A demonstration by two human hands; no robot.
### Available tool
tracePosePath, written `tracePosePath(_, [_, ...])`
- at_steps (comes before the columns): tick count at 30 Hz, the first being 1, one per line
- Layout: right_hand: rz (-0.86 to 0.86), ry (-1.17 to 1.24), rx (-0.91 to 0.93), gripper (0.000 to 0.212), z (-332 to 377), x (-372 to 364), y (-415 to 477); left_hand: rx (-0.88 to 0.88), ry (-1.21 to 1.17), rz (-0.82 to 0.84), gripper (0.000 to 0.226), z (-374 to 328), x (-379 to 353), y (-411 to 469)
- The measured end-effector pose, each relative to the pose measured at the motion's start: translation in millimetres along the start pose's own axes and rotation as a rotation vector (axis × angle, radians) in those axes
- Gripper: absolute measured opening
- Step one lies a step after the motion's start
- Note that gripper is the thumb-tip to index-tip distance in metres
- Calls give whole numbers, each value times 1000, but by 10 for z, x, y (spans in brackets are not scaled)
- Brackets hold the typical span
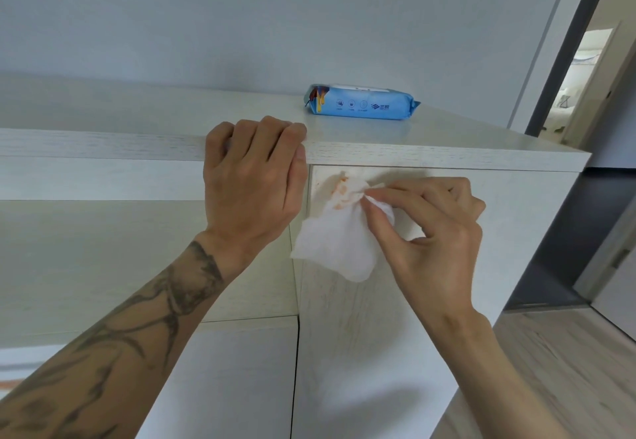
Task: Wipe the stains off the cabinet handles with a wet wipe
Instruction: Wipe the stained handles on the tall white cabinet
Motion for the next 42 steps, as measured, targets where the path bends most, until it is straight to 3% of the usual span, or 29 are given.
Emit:
tracePosePath(4, [74,-24,35,11,72,-213,101,7,-5,-3,32,-3,-15,-1])
tracePosePath(8, [36,-12,21,11,23,-65,14,2,-11,-6,30,7,-5,3])
tracePosePath(13, [-2,-75,-99,6,-320,357,6,4,-18,-8,31,-3,-2,2])
tracePosePath(18, [-65,64,-301,7,-494,656,36,22,-22,-8,27,-8,-16,-4])
tracePosePath(24, [94,56,-172,22,-236,315,52,31,-24,1,32,-6,-24,0])
tracePosePath(33, [119,98,-41,6,164,-186,143,24,-11,1,30,-16,-7,-3])
tracePosePath(42, [99,-15,33,17,51,-195,63,8,-9,-26,23,-4,-22,-12])
Point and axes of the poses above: each hand's wrist, its own y-axis towards the middle knuckle, its own x-axis out of the back of the hand, z = x × y, the point moved 8 cm from there along y, towards the middle knuckle, and after that the axes turned 1 degree about -x, right-handed, at the moved point
